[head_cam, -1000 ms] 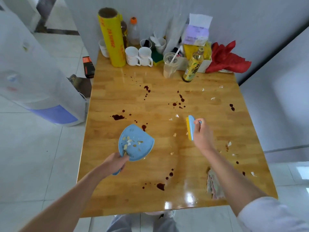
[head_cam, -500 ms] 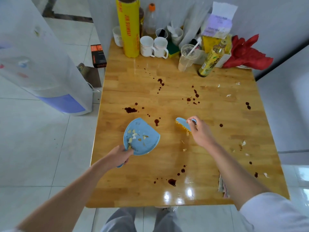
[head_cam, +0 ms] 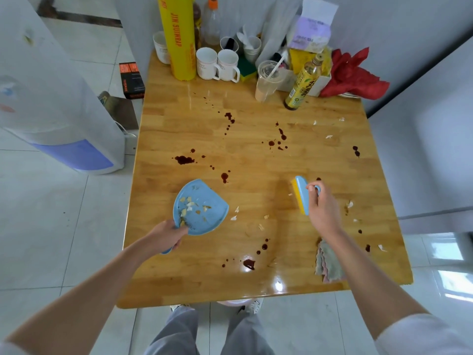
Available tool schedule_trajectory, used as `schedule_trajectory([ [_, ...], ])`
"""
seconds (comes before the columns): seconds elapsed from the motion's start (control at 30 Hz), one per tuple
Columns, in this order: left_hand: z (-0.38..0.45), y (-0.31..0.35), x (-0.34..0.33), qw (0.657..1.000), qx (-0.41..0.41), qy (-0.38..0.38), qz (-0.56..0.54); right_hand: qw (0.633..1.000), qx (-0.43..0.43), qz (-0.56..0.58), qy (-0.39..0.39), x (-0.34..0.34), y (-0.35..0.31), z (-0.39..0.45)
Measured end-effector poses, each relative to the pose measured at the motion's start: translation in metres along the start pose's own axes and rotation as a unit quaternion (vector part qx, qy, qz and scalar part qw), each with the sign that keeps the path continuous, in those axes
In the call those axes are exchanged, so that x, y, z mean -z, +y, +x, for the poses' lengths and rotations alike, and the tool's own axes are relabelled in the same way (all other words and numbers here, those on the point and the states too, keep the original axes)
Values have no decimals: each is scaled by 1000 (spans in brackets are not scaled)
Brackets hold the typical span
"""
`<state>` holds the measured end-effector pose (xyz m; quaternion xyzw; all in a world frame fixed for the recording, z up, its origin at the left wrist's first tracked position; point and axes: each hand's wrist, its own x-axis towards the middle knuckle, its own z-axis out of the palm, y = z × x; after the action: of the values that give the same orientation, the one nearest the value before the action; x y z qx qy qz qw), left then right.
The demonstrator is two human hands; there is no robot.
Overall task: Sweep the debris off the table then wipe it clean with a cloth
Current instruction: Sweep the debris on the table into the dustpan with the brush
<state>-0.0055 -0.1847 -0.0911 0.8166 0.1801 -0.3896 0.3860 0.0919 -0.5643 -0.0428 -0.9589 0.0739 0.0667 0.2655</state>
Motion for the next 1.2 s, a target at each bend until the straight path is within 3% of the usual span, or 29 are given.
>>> schedule_trajectory([
  [0.17, -3, -12, 4, 1000, -1, -11, 8, 999, -24, 10, -35, -35, -3, -37],
  [0.4, -15, -38, 22, 1000, -23, -11, 14, 996, 18, 61, -55, -91, -70, -70],
  [0.53, -20, -54, 32, 999, -25, -17, 23, 997, 8, 72, -8, -83, -85, -72],
  [0.73, -23, -69, 43, 999, -22, -9, 22, 993, -76, 43, 84, -27, -39, -44],
  [0.93, -21, -77, 44, 1000, -8, 1, 1, 990, -120, 8, 72, -23, -5, 1],
  [1.2, -29, -78, 34, 999, 15, 33, 5, 999, 1, 48, -21, -72, -59, -21],
])
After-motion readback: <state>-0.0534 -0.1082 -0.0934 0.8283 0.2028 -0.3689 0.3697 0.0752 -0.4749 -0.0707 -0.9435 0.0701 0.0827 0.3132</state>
